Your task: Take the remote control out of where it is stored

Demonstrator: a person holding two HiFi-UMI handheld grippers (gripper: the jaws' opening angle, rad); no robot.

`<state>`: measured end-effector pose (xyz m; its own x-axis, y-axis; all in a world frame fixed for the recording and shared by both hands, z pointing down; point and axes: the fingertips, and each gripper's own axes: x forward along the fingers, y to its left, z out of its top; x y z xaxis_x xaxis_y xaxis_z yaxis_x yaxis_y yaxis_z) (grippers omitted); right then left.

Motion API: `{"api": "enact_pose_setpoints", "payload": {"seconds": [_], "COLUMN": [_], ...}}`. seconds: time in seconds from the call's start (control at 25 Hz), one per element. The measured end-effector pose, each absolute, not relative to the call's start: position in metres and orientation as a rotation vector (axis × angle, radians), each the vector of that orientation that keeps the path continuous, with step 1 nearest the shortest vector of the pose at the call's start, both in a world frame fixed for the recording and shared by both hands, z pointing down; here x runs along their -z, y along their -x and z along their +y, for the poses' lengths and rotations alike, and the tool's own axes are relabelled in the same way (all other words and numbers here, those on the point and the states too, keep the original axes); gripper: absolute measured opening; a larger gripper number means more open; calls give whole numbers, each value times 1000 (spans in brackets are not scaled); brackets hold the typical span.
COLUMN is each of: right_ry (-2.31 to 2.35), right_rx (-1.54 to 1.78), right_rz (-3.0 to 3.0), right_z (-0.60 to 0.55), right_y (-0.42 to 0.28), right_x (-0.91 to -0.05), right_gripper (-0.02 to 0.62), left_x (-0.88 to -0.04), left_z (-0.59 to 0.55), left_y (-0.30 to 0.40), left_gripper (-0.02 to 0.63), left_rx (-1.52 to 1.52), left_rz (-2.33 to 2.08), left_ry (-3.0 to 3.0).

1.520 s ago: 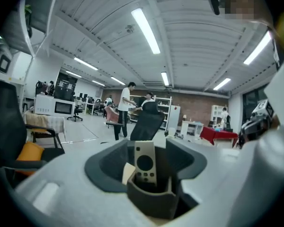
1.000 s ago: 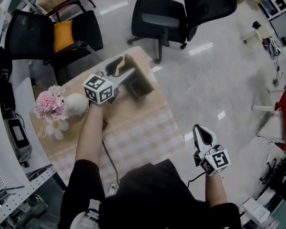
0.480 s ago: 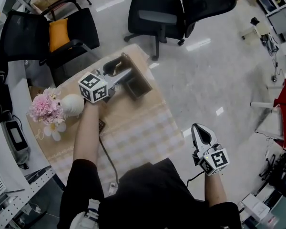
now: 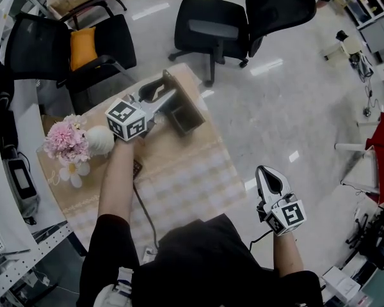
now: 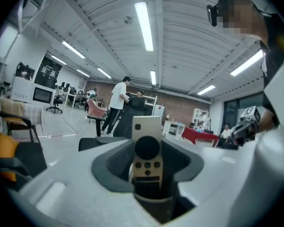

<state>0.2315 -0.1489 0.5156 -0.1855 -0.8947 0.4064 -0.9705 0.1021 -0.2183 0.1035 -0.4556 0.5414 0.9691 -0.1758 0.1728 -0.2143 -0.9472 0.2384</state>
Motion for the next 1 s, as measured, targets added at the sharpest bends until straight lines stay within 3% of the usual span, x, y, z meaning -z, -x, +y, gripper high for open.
{"api": "enact_pose_setpoints", "payload": {"seconds": [0.68, 1.0], "right_ry": [-1865, -1778], "right_rx": [-487, -467], "right_rz": [-2356, -2470], "right_z": [-140, -120], "right_y": [-220, -202], "right_x": [-459, -451], "right_gripper": [5, 5], "left_x": [-424, -418], "left_z": [-384, -329], "left_y": [-81, -53], "left_gripper": [189, 188], "left_rx": [-163, -270], "left_rz": [-315, -388], "left_ry": [-3105, -3139]}}
